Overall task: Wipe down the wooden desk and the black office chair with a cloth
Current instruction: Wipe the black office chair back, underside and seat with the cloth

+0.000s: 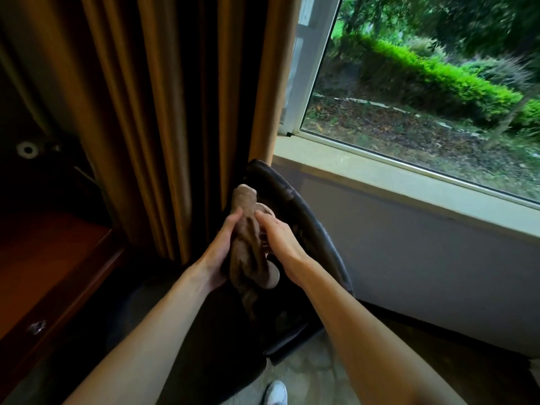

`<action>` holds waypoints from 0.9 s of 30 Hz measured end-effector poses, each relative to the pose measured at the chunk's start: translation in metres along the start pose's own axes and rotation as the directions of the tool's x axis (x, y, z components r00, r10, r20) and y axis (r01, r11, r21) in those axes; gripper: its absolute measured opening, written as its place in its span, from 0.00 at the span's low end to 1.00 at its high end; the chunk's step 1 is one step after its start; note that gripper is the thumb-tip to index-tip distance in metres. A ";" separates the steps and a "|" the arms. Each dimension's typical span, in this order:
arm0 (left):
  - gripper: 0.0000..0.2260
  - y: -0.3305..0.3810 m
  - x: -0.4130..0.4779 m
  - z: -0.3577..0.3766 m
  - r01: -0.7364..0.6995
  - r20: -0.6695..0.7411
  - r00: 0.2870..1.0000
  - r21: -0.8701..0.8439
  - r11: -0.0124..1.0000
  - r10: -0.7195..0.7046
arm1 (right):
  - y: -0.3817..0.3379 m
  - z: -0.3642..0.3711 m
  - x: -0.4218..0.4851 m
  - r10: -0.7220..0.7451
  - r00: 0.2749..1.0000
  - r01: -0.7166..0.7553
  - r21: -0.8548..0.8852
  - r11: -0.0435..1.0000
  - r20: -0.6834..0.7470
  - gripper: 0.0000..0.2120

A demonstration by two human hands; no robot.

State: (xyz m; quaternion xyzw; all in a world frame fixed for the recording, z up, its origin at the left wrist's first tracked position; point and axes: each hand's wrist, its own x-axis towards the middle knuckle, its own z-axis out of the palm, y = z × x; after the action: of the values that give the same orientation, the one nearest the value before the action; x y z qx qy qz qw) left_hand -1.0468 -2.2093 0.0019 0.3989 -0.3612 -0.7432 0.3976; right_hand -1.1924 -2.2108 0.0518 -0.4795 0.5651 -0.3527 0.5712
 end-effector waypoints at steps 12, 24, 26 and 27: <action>0.06 0.070 0.052 -0.014 -0.057 -0.512 0.854 0.095 0.994 0.098 | -0.034 -0.052 0.048 -0.205 0.977 0.193 -0.169 0.967 -0.061 0.16; 0.15 0.118 0.184 -0.016 -0.114 -0.564 0.770 0.338 0.934 0.297 | -0.022 -0.123 0.111 -0.065 0.997 0.069 -0.781 0.620 0.037 0.22; 0.19 0.111 0.199 -0.014 -0.080 -0.551 0.786 0.359 0.930 0.280 | -0.021 -0.122 0.117 -0.030 0.998 0.068 -0.787 0.614 0.063 0.23; 0.22 0.106 0.205 -0.012 -0.070 -0.544 0.795 0.359 0.931 0.270 | -0.020 -0.122 0.119 -0.021 0.998 0.065 -0.789 0.611 0.066 0.24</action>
State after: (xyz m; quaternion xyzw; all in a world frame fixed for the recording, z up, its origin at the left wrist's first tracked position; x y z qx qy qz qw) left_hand -1.0789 -2.4372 0.0244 0.6322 -0.3719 -0.4761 0.4850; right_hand -1.2968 -2.3470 0.0465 -0.7040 0.6367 -0.0692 0.3070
